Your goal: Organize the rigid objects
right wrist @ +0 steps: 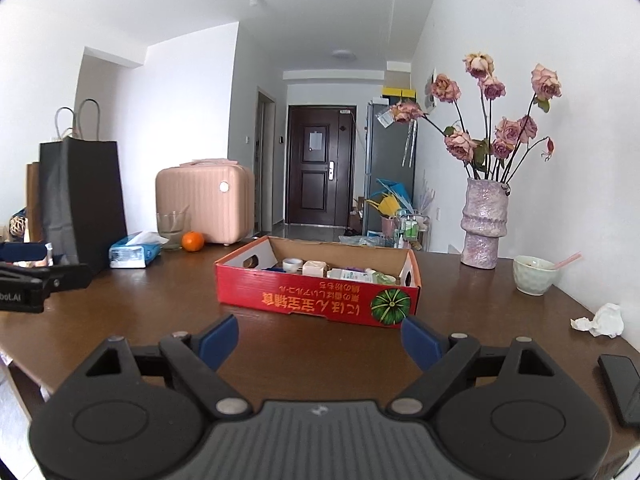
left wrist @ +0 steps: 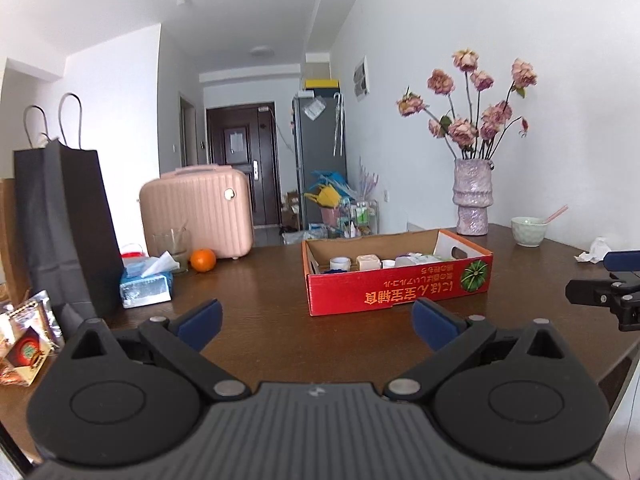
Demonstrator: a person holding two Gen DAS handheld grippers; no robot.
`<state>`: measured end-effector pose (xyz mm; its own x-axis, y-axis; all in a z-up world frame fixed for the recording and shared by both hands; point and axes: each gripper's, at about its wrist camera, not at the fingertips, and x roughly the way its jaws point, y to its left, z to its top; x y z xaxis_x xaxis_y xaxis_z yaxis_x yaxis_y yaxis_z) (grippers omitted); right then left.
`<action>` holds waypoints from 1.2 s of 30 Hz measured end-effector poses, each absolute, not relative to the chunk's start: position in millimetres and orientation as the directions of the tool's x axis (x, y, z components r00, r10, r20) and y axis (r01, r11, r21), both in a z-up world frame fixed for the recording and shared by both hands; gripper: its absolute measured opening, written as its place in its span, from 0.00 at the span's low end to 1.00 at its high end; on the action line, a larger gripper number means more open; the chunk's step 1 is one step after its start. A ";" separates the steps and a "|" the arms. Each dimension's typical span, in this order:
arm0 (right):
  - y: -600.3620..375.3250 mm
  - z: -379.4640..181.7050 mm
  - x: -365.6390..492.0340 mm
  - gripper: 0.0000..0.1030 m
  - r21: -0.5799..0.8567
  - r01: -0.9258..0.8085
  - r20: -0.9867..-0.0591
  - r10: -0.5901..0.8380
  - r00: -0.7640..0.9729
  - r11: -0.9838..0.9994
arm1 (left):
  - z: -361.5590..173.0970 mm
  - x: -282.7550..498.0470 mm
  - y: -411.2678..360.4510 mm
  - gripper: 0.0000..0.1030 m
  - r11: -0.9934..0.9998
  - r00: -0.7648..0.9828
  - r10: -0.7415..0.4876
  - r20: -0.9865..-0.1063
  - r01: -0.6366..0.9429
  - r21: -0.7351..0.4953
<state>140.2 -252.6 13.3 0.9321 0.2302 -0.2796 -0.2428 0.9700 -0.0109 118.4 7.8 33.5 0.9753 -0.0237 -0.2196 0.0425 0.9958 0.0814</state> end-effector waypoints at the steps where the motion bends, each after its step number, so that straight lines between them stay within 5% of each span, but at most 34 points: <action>1: -253.0 12.0 133.4 0.86 0.000 -0.238 -0.275 0.228 0.934 0.971 | 32.7 110.8 7.0 1.00 0.996 0.977 -0.022 -0.213 0.040 0.080; 18: -241.5 -13.7 29.0 0.94 0.097 -0.252 -0.309 0.270 0.912 0.963 | 5.7 16.6 -0.4 1.00 0.999 0.972 -0.003 -0.235 0.014 0.045; 36: -241.8 -18.1 12.0 0.97 0.119 -0.232 -0.292 0.257 0.921 0.965 | 6.9 12.2 -0.3 1.00 0.998 0.973 -0.018 -0.229 0.031 0.054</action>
